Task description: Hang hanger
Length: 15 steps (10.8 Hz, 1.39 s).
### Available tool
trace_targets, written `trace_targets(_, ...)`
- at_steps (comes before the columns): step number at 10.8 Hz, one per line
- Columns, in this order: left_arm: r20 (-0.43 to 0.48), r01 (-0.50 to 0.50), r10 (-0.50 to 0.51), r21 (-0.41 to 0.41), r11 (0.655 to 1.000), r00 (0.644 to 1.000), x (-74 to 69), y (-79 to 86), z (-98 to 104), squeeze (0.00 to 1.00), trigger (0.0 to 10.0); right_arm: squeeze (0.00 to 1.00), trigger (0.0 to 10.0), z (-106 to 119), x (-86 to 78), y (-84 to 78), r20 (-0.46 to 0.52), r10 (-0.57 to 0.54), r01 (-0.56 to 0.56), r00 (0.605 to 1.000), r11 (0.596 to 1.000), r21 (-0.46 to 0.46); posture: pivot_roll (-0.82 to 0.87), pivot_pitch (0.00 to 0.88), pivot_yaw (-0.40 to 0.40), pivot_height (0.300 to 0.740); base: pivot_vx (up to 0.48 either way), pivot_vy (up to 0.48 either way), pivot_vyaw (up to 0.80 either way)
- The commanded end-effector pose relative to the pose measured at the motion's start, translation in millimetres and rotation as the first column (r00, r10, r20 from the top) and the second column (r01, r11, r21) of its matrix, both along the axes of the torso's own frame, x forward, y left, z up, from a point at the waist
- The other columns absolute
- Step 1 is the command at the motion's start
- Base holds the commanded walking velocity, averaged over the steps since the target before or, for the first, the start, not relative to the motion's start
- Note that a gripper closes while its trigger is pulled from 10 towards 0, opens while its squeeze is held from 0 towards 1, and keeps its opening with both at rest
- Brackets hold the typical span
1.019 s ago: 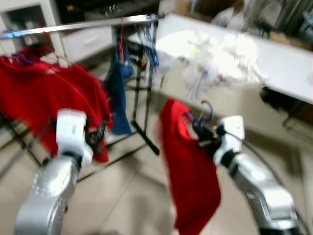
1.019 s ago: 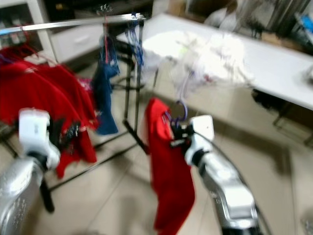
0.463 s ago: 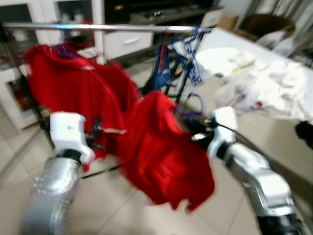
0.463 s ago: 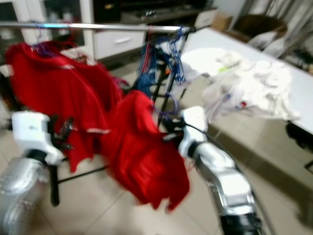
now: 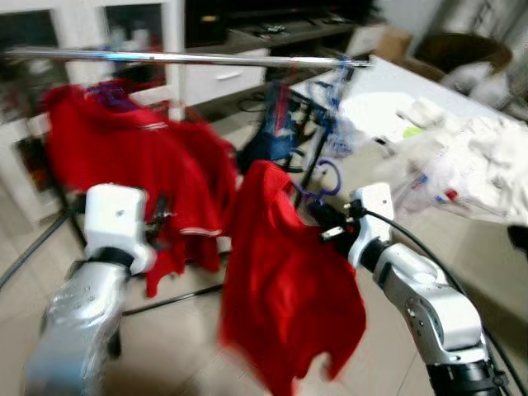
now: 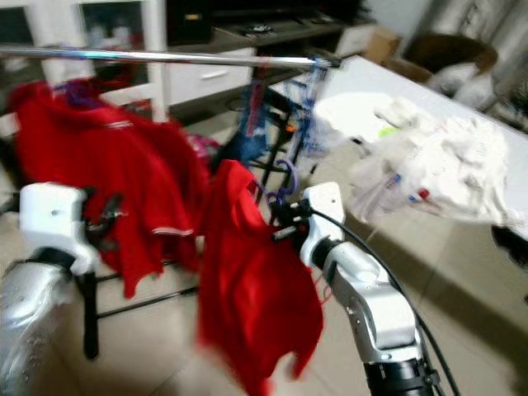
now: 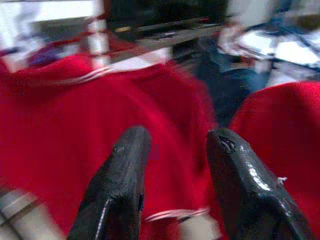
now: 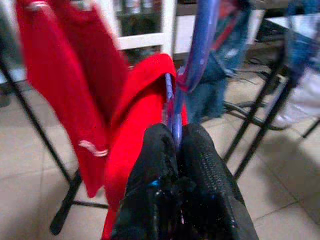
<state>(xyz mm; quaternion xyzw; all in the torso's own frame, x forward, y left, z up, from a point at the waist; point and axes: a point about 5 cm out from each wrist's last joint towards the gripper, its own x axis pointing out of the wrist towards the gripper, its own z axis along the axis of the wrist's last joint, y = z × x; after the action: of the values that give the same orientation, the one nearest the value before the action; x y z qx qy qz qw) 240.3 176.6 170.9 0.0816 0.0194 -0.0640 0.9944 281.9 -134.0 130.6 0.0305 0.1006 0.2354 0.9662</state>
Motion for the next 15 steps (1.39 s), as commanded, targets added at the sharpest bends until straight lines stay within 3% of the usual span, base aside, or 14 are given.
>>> trace_targets(1,0.020,0.002,-0.002,0.011,1.000,1.000,-0.3,1.8,7,0.00,10.0,0.00,10.0,7,3.0,0.7,0.054,-0.022,0.022,0.998,1.000,0.001,0.20,0.019,-0.111,0.740,0.334,0.000,0.00)
trace_targets(2,0.011,-0.003,0.004,-0.044,0.999,1.000,1.9,1.2,6,0.00,10.0,0.00,10.0,5,1.3,2.4,0.062,-0.015,0.016,0.998,1.000,-0.020,0.19,0.013,-0.098,0.740,0.341,0.000,0.00)
trace_targets(9,0.011,0.037,-0.037,-0.012,0.999,0.999,6.3,-2.1,8,0.00,10.0,0.00,10.0,-3,-2.7,2.4,0.049,-0.066,0.066,0.997,0.998,0.001,0.20,0.012,-0.086,0.740,0.366,0.000,0.10)
trace_targets(13,0.008,0.054,-0.054,-0.005,0.999,0.999,1.7,-4.1,8,0.00,10.0,0.00,10.0,-2,0.9,2.2,0.047,-0.073,0.073,0.996,0.997,-0.008,0.20,0.019,-0.105,0.740,0.358,0.000,0.00)
trace_targets(15,0.009,0.051,-0.051,-0.001,0.999,0.999,0.3,-4.2,9,0.00,10.0,0.00,10.0,-7,3.9,-8.7,0.029,-0.174,0.175,0.984,0.983,-0.049,0.21,0.023,-0.108,0.740,0.351,0.000,0.00)
